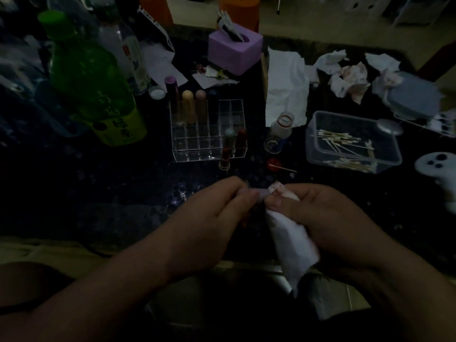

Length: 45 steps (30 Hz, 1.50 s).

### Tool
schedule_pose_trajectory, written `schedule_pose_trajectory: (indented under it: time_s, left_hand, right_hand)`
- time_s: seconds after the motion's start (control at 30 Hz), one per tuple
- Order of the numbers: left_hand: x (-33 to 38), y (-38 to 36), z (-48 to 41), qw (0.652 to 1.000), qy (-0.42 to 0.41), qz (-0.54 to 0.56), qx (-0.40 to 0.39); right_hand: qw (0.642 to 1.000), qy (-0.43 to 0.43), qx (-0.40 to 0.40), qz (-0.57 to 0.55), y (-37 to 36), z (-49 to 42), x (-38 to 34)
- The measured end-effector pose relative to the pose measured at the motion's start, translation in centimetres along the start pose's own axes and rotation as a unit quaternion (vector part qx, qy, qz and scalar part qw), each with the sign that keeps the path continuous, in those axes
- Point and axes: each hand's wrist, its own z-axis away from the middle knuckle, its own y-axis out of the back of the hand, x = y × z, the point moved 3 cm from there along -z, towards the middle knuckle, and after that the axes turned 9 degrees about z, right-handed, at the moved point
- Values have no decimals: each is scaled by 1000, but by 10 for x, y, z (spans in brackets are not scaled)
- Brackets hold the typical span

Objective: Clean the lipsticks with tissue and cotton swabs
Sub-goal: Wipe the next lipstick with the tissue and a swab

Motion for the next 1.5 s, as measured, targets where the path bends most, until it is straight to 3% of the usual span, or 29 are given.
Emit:
schedule_pose_trajectory:
  time_s: [0.07,0.17,0.2,0.27,0.33,0.37,0.43,0.5,0.53,0.57,0.63,0.7,0.8,0.93,1.07,1.2,1.37,1.4,1.43,1.5]
  left_hand:
    - [6,4,3,981,-96,-170,3]
    - [8,11,-1,966,-133,-222,12]
    - [7,13,-5,978,-112,-174,16]
    - [2,17,-11,999,-22,40,26]
    - [-2,15,-13,963,52,264,-5]
    - [-3,13,-13,943,59,325,-34]
    - [-3,2,-9,914,56,386,-115]
    - [-7,-5,-7,900,65,395,-173]
    - [-10,-6,-8,902,69,388,-177]
    - [-11,-6,-8,908,72,378,-164]
    - [-10,-1,-11,933,78,333,-107]
    - [-7,7,-13,968,77,235,-45]
    - [-14,19,-16,993,107,45,25]
    - [-22,20,-15,983,168,-54,58]
    - [-25,41,-16,970,159,-101,154]
    - [-19,61,-15,964,104,39,241]
    - [-17,78,-13,957,64,72,273]
    - [-16,80,-12,956,55,78,276]
    - [-15,81,-11,956,50,83,277]
    - [-14,81,-8,955,41,97,278]
  right_hand:
    - [993,-48,-15,-105,-5,-4,0]
    - [983,-101,-17,-152,-3,-10,-4]
    - [973,-113,-33,-199,-1,-8,-6]
    - [957,-103,-60,-265,1,6,-13]
    - [945,-89,-66,-309,4,3,-13]
    - [943,-84,-60,-315,7,3,-14]
    - [946,-85,-29,-312,16,-1,-8]
    - [946,-76,-91,-301,9,2,-13]
    - [937,-67,-123,-320,5,4,-14]
    - [943,-68,-103,-308,9,2,-11]
    - [985,-55,-7,-166,26,1,-5]
    - [998,-31,51,16,42,-1,-1]
    - [970,-20,99,220,58,-10,10]
    - [911,10,110,398,58,-26,24]
    - [872,16,187,452,63,-47,34]
    - [836,6,228,499,67,-56,35]
    - [737,39,280,615,55,-50,19]
    - [731,62,279,619,48,-51,14]
    - [750,81,271,598,40,-53,11]
    - [819,89,232,518,22,-62,8]
